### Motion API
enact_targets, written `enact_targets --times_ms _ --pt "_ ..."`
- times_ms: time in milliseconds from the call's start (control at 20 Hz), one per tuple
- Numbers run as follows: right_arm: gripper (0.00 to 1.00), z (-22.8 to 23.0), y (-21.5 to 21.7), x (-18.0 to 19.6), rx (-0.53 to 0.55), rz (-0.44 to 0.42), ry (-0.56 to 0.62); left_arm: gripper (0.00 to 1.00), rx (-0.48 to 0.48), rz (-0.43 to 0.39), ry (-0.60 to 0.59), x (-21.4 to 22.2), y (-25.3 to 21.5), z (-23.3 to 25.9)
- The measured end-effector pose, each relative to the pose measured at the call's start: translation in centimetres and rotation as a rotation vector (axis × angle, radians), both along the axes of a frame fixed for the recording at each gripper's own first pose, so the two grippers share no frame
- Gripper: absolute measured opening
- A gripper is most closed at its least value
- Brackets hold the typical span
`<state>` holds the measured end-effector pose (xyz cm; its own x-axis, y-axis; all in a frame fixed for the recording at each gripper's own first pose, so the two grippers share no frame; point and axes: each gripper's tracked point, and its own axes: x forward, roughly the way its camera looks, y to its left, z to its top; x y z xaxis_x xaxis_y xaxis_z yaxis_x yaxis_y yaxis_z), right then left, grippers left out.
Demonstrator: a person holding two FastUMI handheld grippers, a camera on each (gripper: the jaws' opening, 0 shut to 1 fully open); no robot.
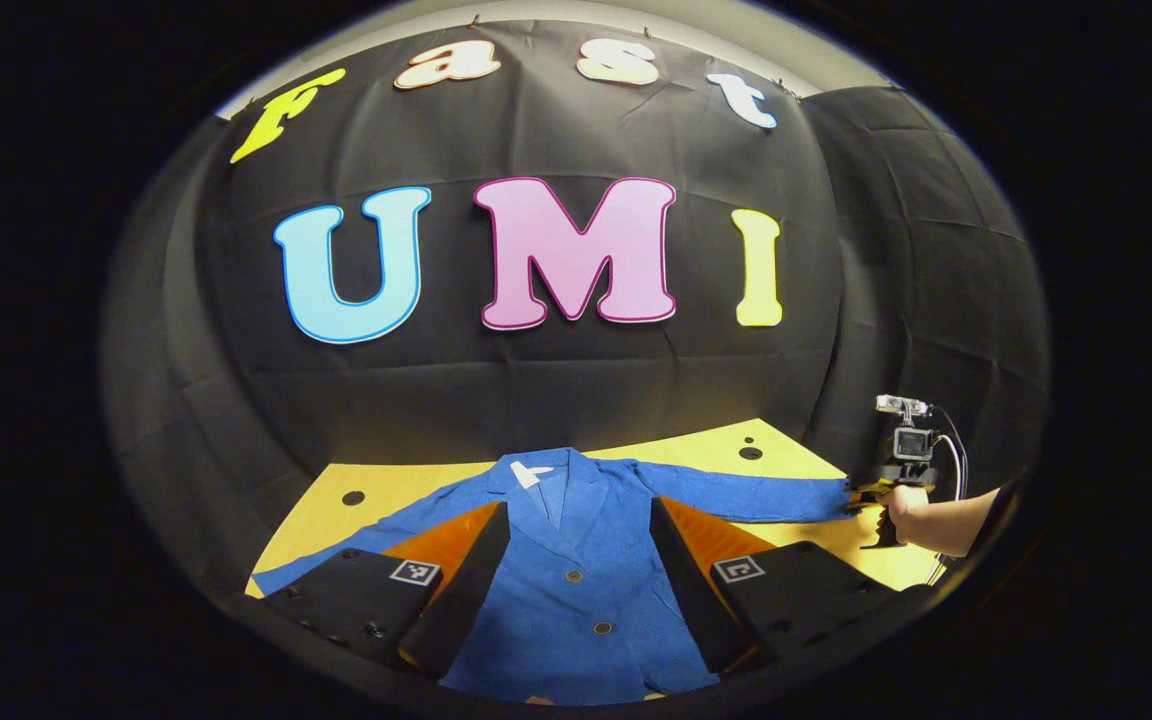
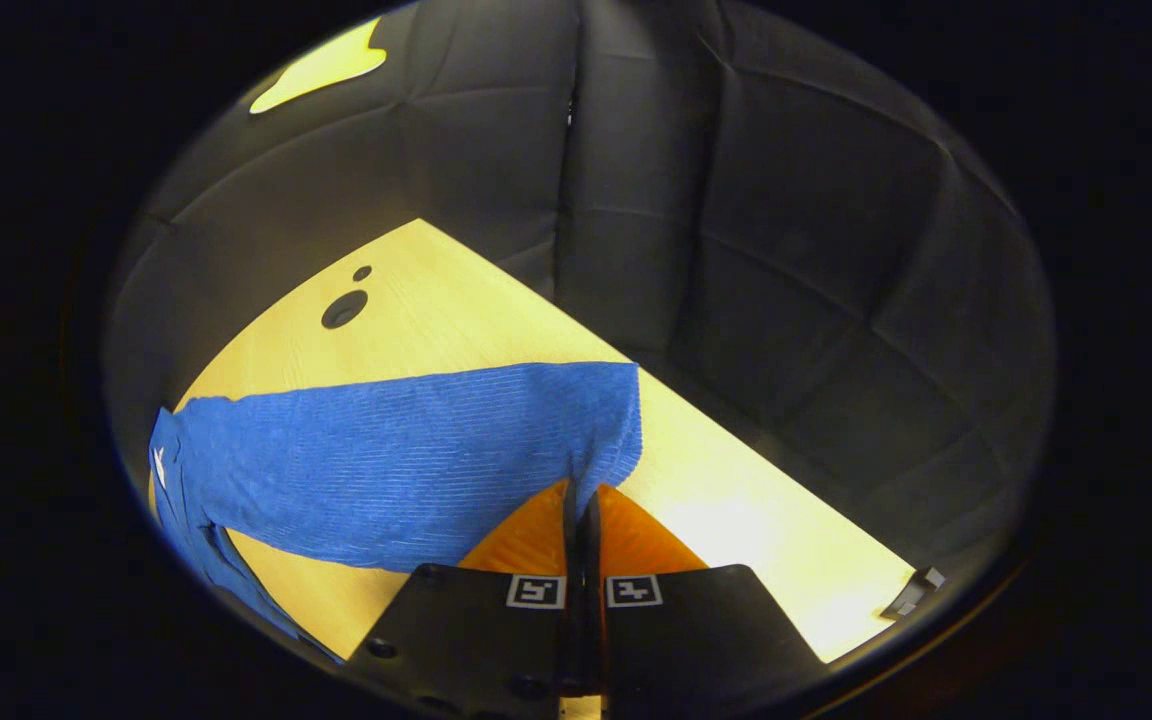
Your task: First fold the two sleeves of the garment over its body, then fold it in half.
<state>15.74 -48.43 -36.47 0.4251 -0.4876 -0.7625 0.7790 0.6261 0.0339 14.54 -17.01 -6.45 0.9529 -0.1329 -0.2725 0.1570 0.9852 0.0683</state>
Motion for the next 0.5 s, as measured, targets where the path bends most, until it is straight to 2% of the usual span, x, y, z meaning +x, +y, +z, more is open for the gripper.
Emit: enact_targets --times_ms 300,500 --pt "0.01 5.9 -0.3 -0.4 -0.126 0.03 -0.058 0.82 -0.047 0.031 -0.019 -1.7 1.0 0.3" --pt "0.01 8.6 1.2 -1.2 -0.155 0.043 -0.086 0.81 -0.069 0.048 -0.016 -3.2 2.9 -0.2"
